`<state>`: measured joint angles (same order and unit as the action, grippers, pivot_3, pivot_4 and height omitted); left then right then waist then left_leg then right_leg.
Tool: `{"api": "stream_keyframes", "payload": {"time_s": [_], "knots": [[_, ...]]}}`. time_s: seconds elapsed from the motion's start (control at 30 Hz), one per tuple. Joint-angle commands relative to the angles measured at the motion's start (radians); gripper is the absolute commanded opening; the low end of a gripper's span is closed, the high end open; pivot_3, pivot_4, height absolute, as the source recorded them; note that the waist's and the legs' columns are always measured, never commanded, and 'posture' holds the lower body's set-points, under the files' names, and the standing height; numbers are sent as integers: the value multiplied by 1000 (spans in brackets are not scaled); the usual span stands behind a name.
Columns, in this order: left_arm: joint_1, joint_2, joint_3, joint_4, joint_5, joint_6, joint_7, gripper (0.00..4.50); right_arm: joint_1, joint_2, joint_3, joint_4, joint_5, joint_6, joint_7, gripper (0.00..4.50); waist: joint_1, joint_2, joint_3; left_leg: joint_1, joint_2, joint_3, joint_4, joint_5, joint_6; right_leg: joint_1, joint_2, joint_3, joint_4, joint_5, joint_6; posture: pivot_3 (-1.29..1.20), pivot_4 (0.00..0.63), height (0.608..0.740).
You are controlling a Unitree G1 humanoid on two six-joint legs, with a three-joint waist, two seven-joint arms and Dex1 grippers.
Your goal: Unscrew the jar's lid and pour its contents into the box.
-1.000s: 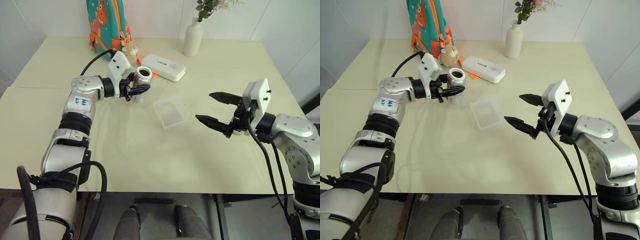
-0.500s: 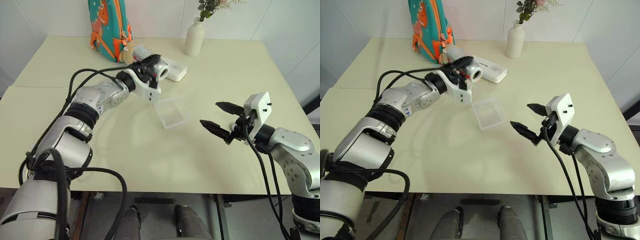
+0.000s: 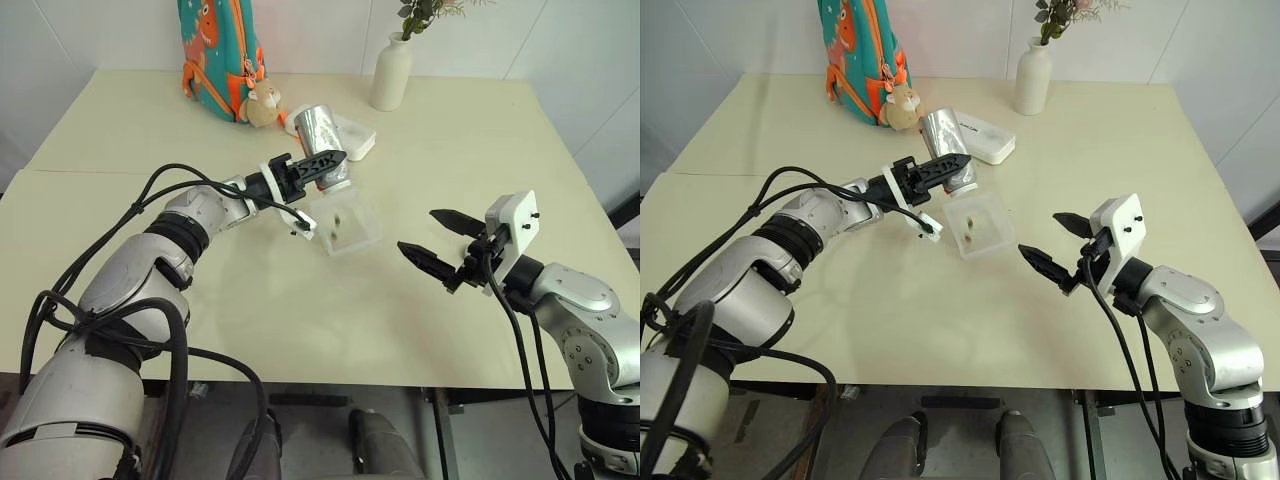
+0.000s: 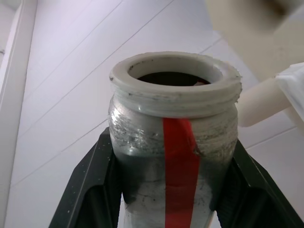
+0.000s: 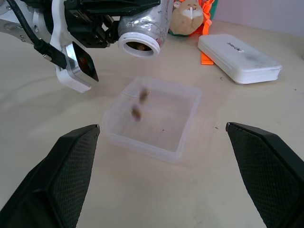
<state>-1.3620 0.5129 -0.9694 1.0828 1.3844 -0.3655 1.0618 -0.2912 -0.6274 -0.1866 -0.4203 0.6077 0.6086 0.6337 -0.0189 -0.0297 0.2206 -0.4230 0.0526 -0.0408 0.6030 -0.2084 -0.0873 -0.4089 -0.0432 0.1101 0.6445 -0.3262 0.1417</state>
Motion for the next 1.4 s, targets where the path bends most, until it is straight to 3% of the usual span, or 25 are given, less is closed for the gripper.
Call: {"api": "stream_keyframes", "payload": {"time_s": [0.03,0.27,0.37,0.47,0.53,0.6,0.7,0.83,0.97,1.03,1.3,1.4], "knots": [[-19,10,-37,-46,54,37,84,2029,-4,5,-29,-34,19,-15,-7,4482,1,0,0,0,0,0,1,0,0,0,0,0,1,0,0,0,150,740],[-50,37,31,-1,-34,-31,0,2029,-6,13,-20,-25,16,-22,0,4482,1,0,0,0,0,0,3,0,0,0,0,0,3,0,0,0,150,740],[-44,58,116,-2,-149,-108,-106,2029,-5,15,-16,-23,15,-26,6,4482,3,0,0,0,0,0,3,0,0,0,0,0,3,0,0,0,150,740],[-12,80,274,8,-372,-222,-309,2029,-3,13,-11,-23,8,-35,13,4482,5,0,0,0,0,0,3,0,0,0,0,0,4,0,0,0,150,740],[31,85,416,21,-584,-285,-527,2029,-5,13,-8,-22,5,-43,17,4482,5,0,0,0,0,1,3,0,0,0,0,0,4,0,0,0,150,740],[99,40,637,27,-910,-226,-869,2029,-7,13,-1,-15,-1,-52,22,4482,4,2,-1,1,0,2,3,0,0,0,0,1,5,0,0,0,150,740],[168,-8,868,-24,-1220,-34,-1176,2029,-10,8,16,-8,-19,-68,37,4482,1,2,-1,2,0,3,6,0,0,0,0,1,9,-1,-1,0,150,740],[255,-25,1107,-105,-1498,268,-1359,2029,-26,-3,41,25,-58,-105,68,4482,-10,1,-1,1,0,2,11,1,1,0,0,1,13,0,0,0,150,740],[350,-21,1248,-192,-1639,400,-1401,2029,-50,-11,65,66,-91,-142,105,4482,-15,1,-1,3,0,1,11,2,1,0,0,2,16,0,0,0,150,740],[407,-2,1275,-203,-1632,364,-1373,2029,-71,-17,89,98,-117,-171,135,4482,-17,1,-1,3,0,0,11,3,1,0,0,1,17,1,0,0,150,740],[551,12,1306,-249,-1628,229,-1402,2029,-133,-7,130,203,-168,-238,206,4482,-11,0,-2,3,0,0,11,5,1,1,0,1,16,5,0,0,150,740],[592,9,1315,-275,-1639,257,-1407,2029,-150,0,141,248,-185,-263,221,4482,-10,0,-2,3,0,0,11,5,0,1,0,1,15,6,0,0,150,740]]}}
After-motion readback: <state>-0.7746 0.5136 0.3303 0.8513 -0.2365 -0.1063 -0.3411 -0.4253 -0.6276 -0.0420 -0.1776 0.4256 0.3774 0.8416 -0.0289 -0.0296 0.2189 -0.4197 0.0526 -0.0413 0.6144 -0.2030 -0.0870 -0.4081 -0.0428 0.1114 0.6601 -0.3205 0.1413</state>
